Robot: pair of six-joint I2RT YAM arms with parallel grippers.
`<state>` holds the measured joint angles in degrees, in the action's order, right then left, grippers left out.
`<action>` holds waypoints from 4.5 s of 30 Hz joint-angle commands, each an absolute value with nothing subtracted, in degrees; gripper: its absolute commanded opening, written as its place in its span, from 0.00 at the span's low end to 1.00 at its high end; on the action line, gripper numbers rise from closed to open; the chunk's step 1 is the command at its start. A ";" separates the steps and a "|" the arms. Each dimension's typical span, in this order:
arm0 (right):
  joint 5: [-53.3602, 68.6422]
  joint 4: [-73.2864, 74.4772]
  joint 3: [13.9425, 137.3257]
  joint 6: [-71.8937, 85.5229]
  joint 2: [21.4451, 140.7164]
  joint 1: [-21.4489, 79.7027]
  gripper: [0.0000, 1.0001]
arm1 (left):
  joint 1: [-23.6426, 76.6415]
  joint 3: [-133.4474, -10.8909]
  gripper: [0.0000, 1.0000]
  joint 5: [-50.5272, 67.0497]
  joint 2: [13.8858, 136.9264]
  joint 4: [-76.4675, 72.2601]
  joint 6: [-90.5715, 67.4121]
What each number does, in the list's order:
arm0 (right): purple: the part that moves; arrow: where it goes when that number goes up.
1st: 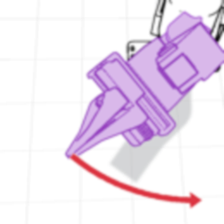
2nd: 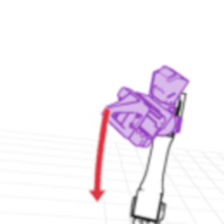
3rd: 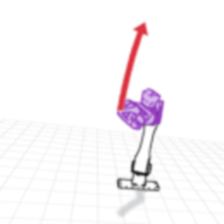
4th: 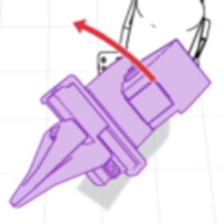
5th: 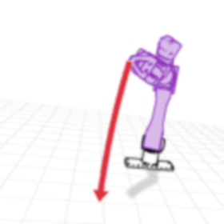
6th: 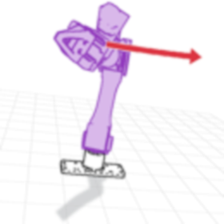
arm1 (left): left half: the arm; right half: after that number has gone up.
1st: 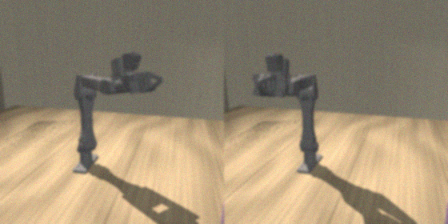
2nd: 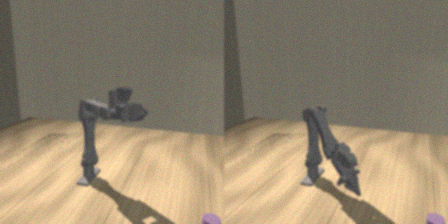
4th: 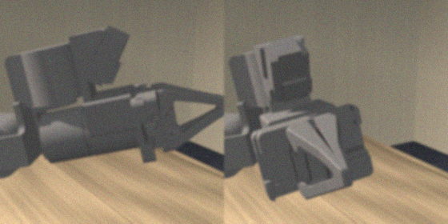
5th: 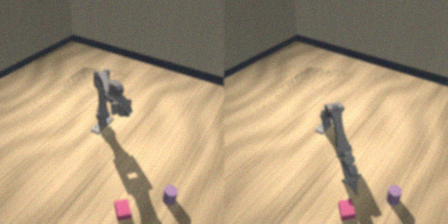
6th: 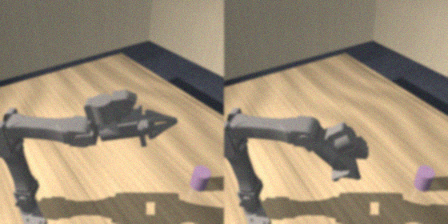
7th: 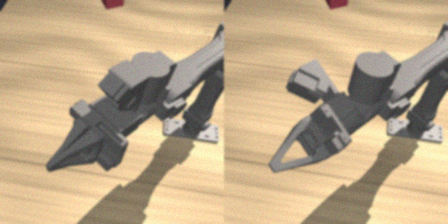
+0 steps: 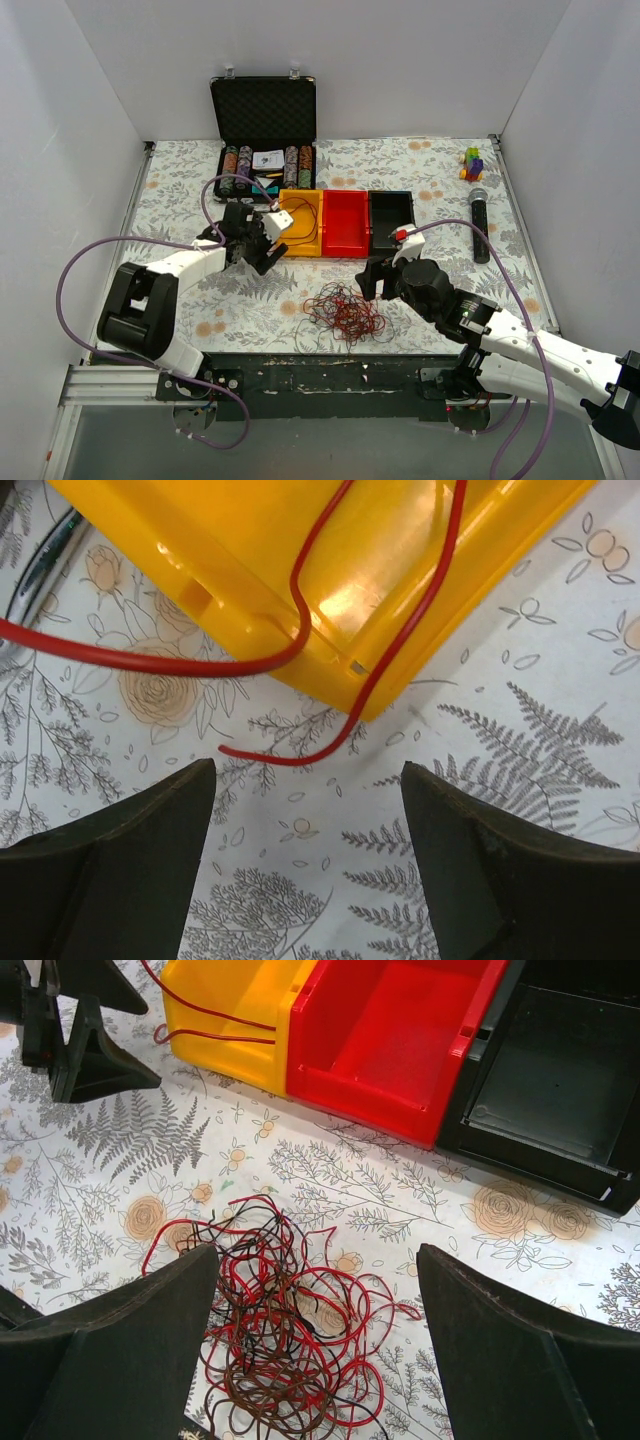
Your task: Untangle the cables
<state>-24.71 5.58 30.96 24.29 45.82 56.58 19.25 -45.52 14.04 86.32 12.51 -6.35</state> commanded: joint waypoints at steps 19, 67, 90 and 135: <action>-23.64 2.55 31.12 25.40 45.97 56.16 0.89 | 19.42 -48.86 0.00 14.85 81.13 10.81 -3.87; -24.79 4.75 30.15 26.11 42.98 55.46 0.88 | 24.52 -66.71 0.09 3.26 104.41 5.80 -22.85; -23.73 3.43 29.44 26.89 43.77 55.02 0.88 | 24.35 -77.34 0.59 8.35 90.54 25.93 -28.48; -13.45 4.92 33.92 23.38 69.69 34.63 0.54 | 22.94 -68.91 0.98 21.71 76.47 31.82 -24.44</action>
<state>-15.25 8.38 31.97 26.06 67.57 36.53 22.98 -70.43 19.07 80.18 30.48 -27.20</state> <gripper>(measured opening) 0.533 0.982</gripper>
